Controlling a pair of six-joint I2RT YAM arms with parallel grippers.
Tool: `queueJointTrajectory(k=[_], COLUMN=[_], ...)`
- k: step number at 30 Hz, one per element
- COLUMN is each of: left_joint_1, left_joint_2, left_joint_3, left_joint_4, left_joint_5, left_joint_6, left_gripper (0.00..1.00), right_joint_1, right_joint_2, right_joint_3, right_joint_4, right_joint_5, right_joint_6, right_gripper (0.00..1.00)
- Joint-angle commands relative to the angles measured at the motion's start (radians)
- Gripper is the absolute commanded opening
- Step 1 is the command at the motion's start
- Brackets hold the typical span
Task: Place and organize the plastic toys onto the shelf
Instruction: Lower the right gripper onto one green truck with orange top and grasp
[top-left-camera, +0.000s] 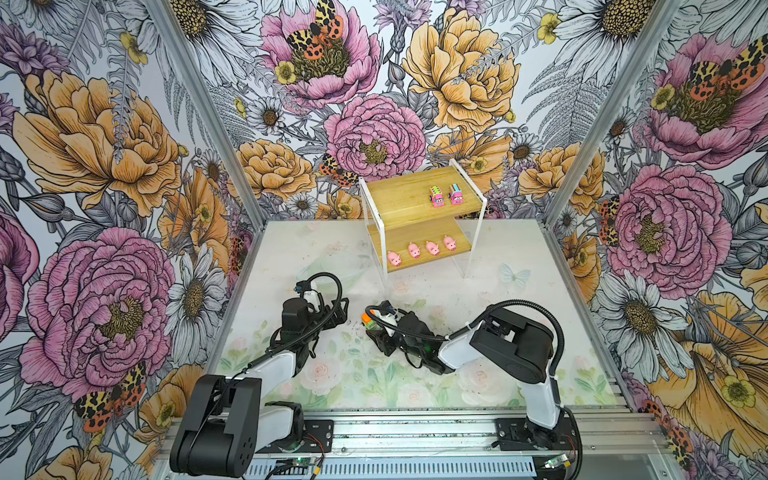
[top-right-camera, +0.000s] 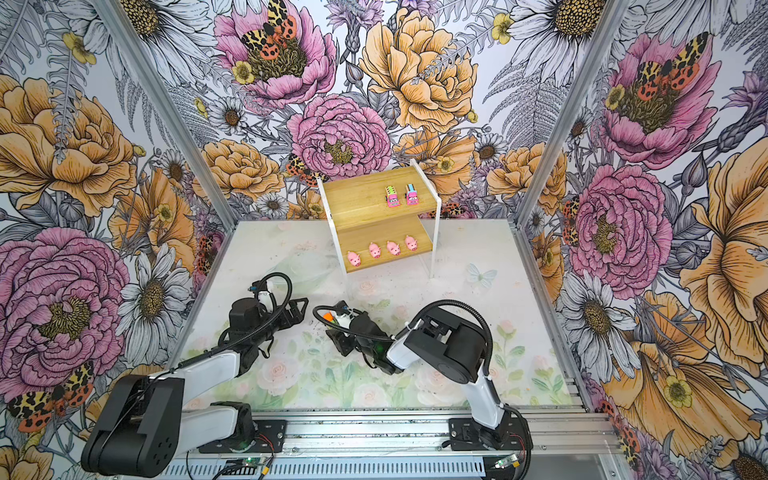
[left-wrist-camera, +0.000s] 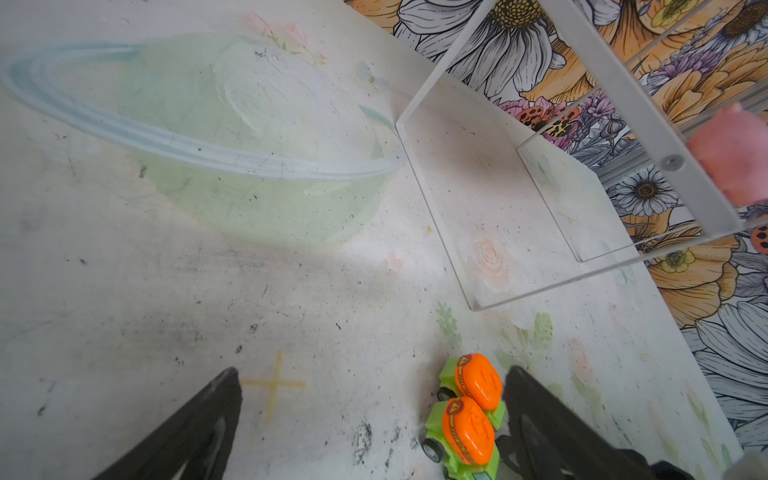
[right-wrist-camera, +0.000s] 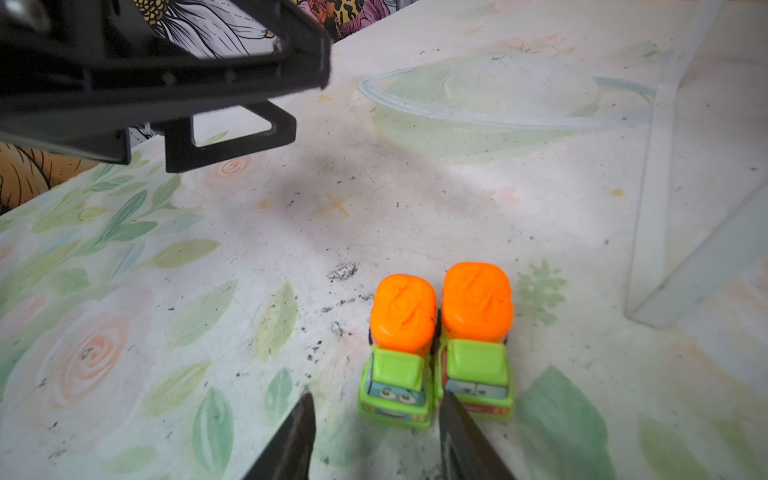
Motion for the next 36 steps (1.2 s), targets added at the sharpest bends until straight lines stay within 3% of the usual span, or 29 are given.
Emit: queueJointTrajectory(k=[1, 36], left_joint_1=[0.009, 0.011], left_joint_2=[0.009, 0.003], left_joint_3=[0.012, 0.009], left_joint_4=[0.021, 0.021], left_joint_5=[0.026, 0.027], left_joint_6=[-0.004, -0.001], left_gripper=[0.99, 0.99], right_joint_1=[-0.009, -0.032], right_joint_2=[0.02, 0.106], right_joint_3=[0.033, 0.174], right_joint_4=[0.021, -0.059], right_joint_5=[-0.016, -0.049], right_joint_6=[0.011, 0.034], right_gripper=[0.49, 0.46])
